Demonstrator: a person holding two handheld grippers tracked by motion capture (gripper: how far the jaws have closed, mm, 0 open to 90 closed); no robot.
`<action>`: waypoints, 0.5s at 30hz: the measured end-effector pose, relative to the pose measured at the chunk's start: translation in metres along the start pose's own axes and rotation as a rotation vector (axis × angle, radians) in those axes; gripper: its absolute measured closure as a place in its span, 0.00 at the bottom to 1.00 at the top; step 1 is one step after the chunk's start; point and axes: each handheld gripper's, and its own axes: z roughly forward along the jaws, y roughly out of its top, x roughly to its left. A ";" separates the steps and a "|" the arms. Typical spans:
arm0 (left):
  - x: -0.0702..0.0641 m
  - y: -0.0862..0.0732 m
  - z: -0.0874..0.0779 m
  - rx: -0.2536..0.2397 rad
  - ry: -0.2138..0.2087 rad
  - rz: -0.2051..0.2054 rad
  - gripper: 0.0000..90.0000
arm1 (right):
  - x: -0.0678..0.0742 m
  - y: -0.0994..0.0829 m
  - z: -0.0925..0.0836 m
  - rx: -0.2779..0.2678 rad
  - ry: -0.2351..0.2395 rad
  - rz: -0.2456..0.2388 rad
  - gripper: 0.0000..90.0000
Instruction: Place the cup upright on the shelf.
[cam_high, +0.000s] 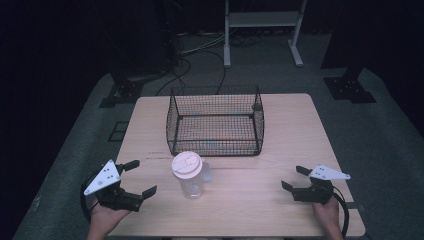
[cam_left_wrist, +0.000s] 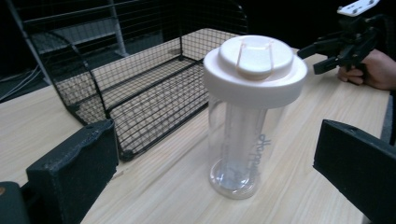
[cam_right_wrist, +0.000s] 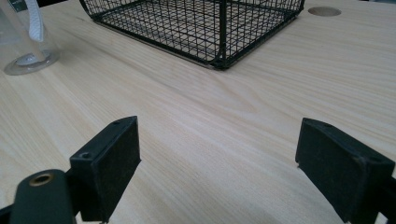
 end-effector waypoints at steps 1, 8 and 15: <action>0.000 0.001 0.001 0.004 -0.006 0.000 0.00 | 0.000 0.000 0.000 0.000 0.000 0.000 0.14; -0.006 0.007 0.014 0.026 -0.040 0.021 0.00 | 0.000 0.000 0.000 -0.001 0.001 0.001 0.14; -0.010 0.010 0.022 0.034 -0.062 0.031 0.00 | -0.001 0.000 0.000 -0.005 0.002 0.003 0.14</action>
